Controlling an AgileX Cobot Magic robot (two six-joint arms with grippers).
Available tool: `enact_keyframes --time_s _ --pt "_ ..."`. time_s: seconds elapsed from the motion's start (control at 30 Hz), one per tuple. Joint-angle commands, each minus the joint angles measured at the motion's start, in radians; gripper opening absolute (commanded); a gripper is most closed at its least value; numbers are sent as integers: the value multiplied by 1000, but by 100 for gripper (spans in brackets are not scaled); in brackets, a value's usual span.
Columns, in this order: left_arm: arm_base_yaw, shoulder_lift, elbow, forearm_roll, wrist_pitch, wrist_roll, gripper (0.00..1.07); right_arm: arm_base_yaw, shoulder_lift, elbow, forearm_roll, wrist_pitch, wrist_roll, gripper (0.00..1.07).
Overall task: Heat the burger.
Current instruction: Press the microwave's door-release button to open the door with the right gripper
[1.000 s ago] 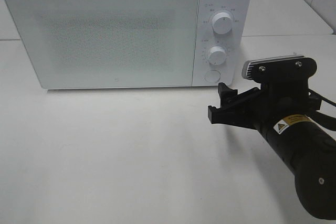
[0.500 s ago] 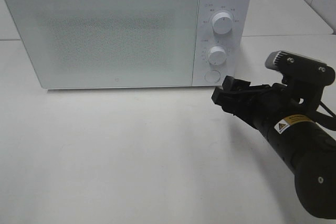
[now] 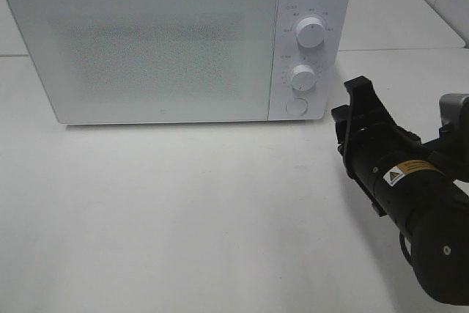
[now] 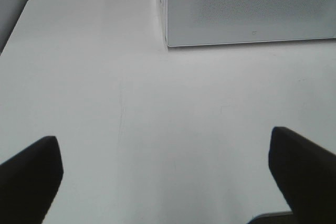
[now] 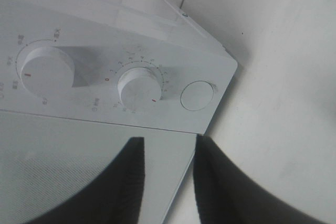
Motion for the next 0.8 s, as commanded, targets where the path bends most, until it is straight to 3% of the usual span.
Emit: enact_keyframes --time_s 0.03,0.2,0.33,0.8 --pt "3 -8 1 -1 -13 -7 100 3 1 -7 -5 -26 98 23" --pt "3 -8 1 -1 -13 -7 100 3 1 -7 -6 4 195 6" --pt "3 -8 1 -1 -13 -7 100 3 1 -8 -6 21 236 0" --pt "3 -8 1 -1 -13 -7 100 -1 109 -134 -5 52 304 0"
